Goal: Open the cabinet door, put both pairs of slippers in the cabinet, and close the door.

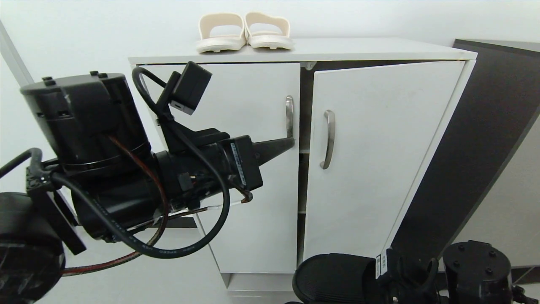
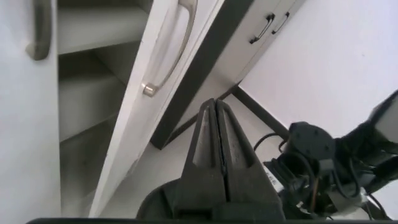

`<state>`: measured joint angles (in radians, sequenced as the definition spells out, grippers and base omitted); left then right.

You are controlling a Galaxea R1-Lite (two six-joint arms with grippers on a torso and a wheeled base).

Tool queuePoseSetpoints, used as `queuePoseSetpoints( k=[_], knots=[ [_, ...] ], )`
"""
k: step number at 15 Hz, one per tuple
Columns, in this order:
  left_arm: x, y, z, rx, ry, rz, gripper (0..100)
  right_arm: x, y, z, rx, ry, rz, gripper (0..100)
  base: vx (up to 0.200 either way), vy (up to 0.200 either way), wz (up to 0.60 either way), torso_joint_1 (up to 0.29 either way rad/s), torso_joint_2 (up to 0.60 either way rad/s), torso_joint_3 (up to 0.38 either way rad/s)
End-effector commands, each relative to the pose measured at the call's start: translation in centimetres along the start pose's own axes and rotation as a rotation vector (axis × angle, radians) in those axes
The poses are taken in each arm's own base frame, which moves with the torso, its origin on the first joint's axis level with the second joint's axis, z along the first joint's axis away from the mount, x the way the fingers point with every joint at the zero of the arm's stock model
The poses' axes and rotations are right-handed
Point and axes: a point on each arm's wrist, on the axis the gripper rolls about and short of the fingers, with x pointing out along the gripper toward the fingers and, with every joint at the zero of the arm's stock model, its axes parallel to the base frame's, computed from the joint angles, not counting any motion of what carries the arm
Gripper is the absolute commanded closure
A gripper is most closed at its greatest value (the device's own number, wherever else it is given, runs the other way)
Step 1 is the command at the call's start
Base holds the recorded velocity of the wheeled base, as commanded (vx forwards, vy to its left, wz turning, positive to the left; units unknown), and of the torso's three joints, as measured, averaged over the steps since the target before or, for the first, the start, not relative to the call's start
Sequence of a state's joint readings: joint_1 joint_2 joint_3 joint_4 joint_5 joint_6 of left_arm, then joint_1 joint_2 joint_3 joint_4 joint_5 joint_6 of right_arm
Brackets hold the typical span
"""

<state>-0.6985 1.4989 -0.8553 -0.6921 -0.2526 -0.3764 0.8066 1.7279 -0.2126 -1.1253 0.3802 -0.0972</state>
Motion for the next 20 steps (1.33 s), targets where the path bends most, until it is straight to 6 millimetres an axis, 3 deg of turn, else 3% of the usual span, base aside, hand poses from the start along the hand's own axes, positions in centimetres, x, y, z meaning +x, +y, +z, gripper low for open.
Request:
queuePoseSetpoints(
  k=[1, 4, 6, 11, 20],
  knots=[
    [1.6, 1.1, -0.5, -0.017, -0.006, 0.014, 100, 0.1, 0.0, -0.1, 0.001, 0.005, 0.002, 100, 0.0, 0.0, 0.0, 0.0, 0.0, 0.0],
    [4.6, 3.8, -0.1, -0.025, -0.061, 0.052, 100, 0.1, 0.2, -0.1, -0.002, 0.004, 0.008, 100, 0.0, 0.0, 0.0, 0.0, 0.0, 0.0],
    [5.9, 4.5, 0.1, -0.05, -0.073, 0.062, 100, 0.1, 0.2, -0.1, -0.014, 0.006, 0.008, 100, 0.0, 0.0, 0.0, 0.0, 0.0, 0.0],
    [8.0, 5.2, 0.5, -0.05, -0.081, 0.062, 100, 0.1, 0.4, 0.0, -0.021, 0.002, 0.015, 100, 0.0, 0.0, 0.0, 0.0, 0.0, 0.0],
    [9.5, 4.5, 0.6, -0.054, -0.054, 0.032, 100, 0.3, 1.2, -0.5, -0.023, 0.027, 0.052, 100, 0.0, 0.0, 0.0, 0.0, 0.0, 0.0]
  ],
)
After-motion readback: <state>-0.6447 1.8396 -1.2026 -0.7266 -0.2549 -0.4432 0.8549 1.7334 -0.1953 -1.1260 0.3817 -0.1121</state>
